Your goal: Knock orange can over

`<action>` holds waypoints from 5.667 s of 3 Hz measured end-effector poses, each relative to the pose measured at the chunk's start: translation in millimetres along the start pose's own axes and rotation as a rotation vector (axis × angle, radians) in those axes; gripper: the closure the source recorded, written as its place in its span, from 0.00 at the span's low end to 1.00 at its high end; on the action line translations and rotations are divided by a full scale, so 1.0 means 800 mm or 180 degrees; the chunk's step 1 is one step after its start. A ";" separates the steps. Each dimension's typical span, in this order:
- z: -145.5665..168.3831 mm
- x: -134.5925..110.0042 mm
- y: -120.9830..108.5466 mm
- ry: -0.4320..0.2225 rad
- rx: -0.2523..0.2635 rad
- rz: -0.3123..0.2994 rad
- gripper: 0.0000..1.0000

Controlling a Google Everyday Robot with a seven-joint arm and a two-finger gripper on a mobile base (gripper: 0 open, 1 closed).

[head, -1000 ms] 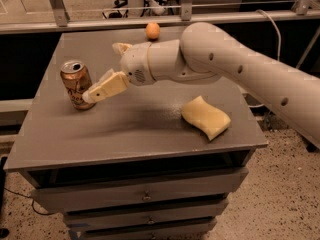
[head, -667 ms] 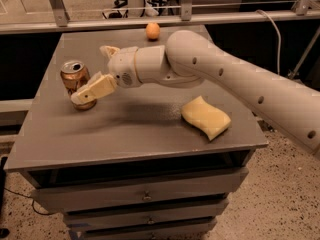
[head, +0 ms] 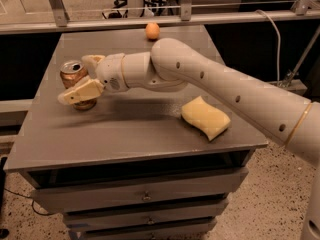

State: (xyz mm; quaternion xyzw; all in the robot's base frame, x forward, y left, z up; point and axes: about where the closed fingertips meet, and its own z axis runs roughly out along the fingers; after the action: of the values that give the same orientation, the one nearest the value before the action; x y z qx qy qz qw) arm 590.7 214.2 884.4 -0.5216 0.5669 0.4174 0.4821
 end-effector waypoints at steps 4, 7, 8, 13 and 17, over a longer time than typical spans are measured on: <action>-0.132 -0.022 -0.061 0.0751 0.0122 -0.0032 1.00; -0.123 0.020 -0.092 0.2324 -0.0705 -0.0598 1.00; -0.119 0.041 -0.049 0.2831 -0.1280 -0.0798 1.00; -0.079 0.081 0.025 0.3432 -0.2068 -0.1233 0.13; -0.119 0.068 0.032 0.3234 -0.1677 -0.0993 0.00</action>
Offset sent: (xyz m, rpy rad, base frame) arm 0.0168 -0.0709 0.0050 -0.1043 0.0681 -0.0475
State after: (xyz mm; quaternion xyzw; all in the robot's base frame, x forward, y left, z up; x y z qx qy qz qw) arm 555.2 113.4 848.2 -0.8353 0.5206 0.1662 0.0601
